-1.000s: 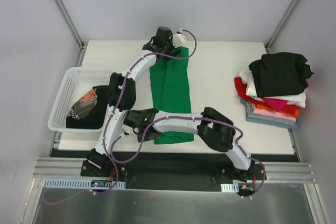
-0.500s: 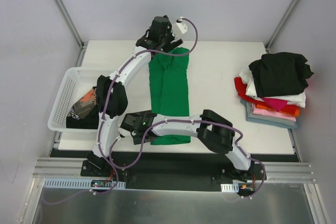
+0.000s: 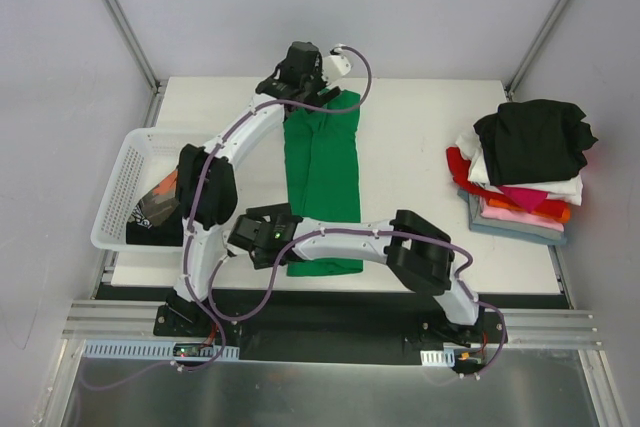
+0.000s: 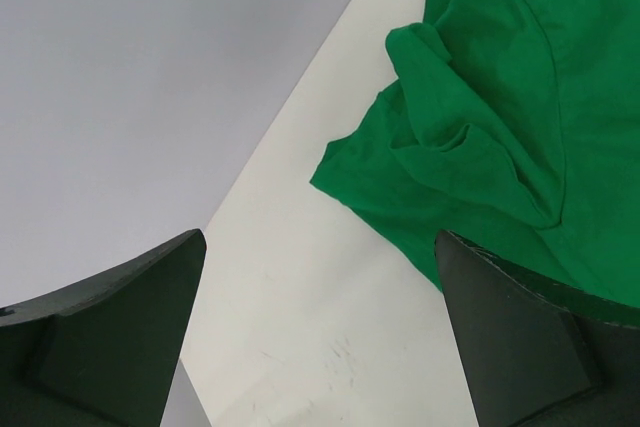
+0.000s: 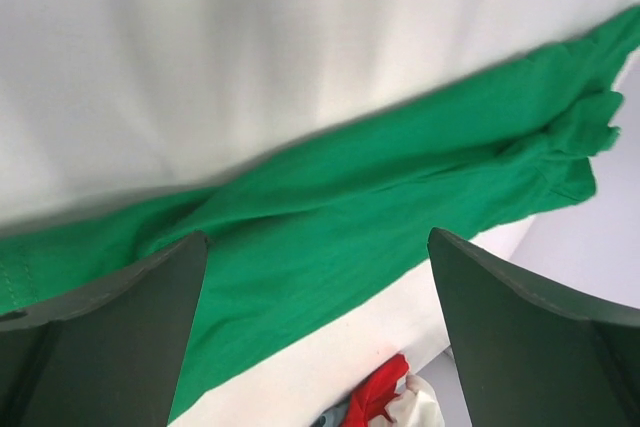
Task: Fold and stack the t-shirts
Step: Rotate the tshirt 90 degrees
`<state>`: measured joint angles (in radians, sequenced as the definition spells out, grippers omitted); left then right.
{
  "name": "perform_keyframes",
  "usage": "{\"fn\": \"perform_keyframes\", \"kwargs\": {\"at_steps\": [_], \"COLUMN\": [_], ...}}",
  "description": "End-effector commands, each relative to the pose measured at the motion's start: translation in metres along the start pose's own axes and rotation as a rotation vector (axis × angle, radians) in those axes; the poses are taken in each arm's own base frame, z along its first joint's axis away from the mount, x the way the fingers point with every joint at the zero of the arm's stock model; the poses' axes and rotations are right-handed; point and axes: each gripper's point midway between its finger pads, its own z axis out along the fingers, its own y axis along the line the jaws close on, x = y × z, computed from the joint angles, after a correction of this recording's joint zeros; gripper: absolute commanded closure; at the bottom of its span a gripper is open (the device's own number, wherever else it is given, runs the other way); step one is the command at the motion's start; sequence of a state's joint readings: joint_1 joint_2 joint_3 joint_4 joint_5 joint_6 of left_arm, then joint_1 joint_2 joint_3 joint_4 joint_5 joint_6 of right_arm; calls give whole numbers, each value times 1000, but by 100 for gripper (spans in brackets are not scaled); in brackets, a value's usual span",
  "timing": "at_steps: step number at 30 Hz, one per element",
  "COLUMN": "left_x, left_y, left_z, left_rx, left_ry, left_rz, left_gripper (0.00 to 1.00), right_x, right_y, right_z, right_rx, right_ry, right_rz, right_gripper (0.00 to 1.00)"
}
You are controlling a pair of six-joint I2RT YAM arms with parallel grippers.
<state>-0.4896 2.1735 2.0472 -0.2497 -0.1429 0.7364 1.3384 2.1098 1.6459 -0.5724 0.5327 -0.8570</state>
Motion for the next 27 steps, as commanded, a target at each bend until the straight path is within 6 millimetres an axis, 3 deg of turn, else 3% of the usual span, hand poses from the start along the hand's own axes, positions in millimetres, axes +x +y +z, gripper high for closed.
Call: {"fn": "perform_keyframes", "kwargs": {"at_steps": [1, 7, 9, 10, 11, 12, 13, 14, 17, 21, 27], "left_x": [-34, 2, 30, 36, 61, 74, 83, 110, 144, 165, 171], "left_y": [54, 48, 35, 34, 11, 0, -7, -32, -64, -80, -85], "left_z": [-69, -88, -88, -96, -94, -96, -104, -104, -113, -118, -117], "left_rx": [-140, -145, -123, -126, -82, -61, -48, -1, 62, 79, 80], "left_ry": [-78, 3, 65, 76, 138, 165, 176, 234, 297, 348, 368], "left_rz": [-54, -82, -87, -90, -78, -75, -78, -83, -95, -110, -125], "left_gripper": [1, 1, 1, 1, 1, 1, 1, 1, 1, 1, 1], "right_x": [-15, 15, 27, 40, 48, 67, 73, 81, 101, 110, 105], "right_y": [-44, -27, -25, -7, -1, 7, 20, 26, 45, 60, 65], "right_z": [-52, -67, -70, -72, -72, -71, -70, -68, -62, -56, -55], "right_rx": [139, 85, 37, -62, -108, -160, -238, -266, -362, -403, -413], "right_ry": [-101, -80, -50, -20, -7, 16, -1, 2, 7, 22, 6], "right_rz": [99, 93, 106, 72, 70, 91, 108, 126, 162, 169, 190], "right_gripper": [4, 3, 3, 3, 3, 3, 3, 3, 3, 3, 2]}}
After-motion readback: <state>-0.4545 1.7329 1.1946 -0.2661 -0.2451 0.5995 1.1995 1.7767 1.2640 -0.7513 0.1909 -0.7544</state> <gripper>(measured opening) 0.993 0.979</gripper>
